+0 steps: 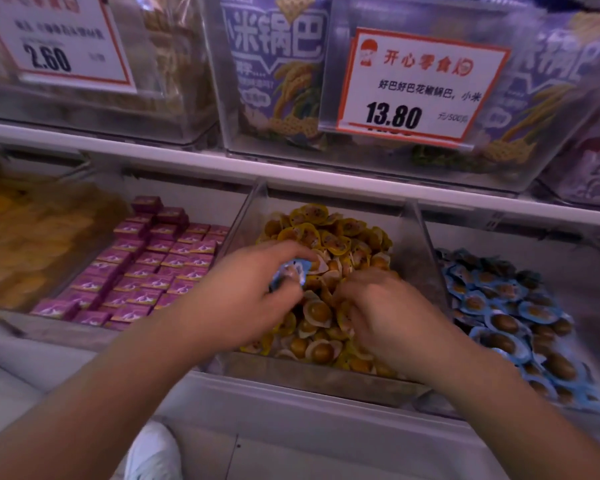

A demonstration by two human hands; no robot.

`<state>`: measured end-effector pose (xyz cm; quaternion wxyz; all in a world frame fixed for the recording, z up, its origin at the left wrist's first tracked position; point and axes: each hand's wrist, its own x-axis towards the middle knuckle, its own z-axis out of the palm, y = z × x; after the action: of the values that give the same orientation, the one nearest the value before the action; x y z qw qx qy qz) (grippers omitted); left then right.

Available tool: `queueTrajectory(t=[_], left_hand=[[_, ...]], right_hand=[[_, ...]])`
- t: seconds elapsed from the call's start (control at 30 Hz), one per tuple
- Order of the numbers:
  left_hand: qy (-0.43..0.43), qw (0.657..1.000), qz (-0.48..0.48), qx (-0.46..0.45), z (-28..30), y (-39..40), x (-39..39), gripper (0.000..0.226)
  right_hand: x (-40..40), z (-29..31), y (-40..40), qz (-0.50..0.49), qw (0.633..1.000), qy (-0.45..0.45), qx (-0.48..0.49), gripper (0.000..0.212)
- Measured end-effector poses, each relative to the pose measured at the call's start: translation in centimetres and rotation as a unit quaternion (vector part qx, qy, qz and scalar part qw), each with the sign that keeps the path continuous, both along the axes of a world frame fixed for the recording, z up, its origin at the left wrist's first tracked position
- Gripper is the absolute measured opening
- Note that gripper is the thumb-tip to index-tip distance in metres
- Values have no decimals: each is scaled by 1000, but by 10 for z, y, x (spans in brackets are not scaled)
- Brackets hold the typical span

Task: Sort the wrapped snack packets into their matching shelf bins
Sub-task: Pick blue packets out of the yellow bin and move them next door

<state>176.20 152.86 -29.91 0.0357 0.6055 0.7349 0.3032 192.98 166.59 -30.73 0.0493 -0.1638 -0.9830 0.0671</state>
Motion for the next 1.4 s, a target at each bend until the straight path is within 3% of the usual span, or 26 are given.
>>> queueTrajectory(t=[0.07,0.17,0.3,0.47,0.77,1.07,1.13,1.27,1.4], left_hand=[[104,992,4,77,3,-8,1,37],[124,988,21,94,-3,-15,-14,32],[139,989,-1,58,-20,-21,-34,34],[116,989,7,86,-23,-19,-40,33],[110,991,23,78,-24,-19,-34,34],[121,987,53,89,-25,-16,-28,32],[123,986,57,94,-26,-16,-26,31],[115,987,62,97,-27,-16,-24,31],[108,987,63,98,-26,-15,-24,31]], right_hand=[[-10,-8,1,31,997,0,-73,41],[-26,-24,-1,89,983,-41,-154,52],[-38,-51,3,105,984,-137,-34,49],[-38,-45,21,26,984,-138,112,51],[-40,-51,14,12,974,-196,109,70],[-44,-50,7,-20,971,-202,123,74],[-46,-49,8,-27,974,-194,112,68],[-51,-49,4,-18,983,-151,100,27],[-49,-50,9,-19,997,-78,20,18]])
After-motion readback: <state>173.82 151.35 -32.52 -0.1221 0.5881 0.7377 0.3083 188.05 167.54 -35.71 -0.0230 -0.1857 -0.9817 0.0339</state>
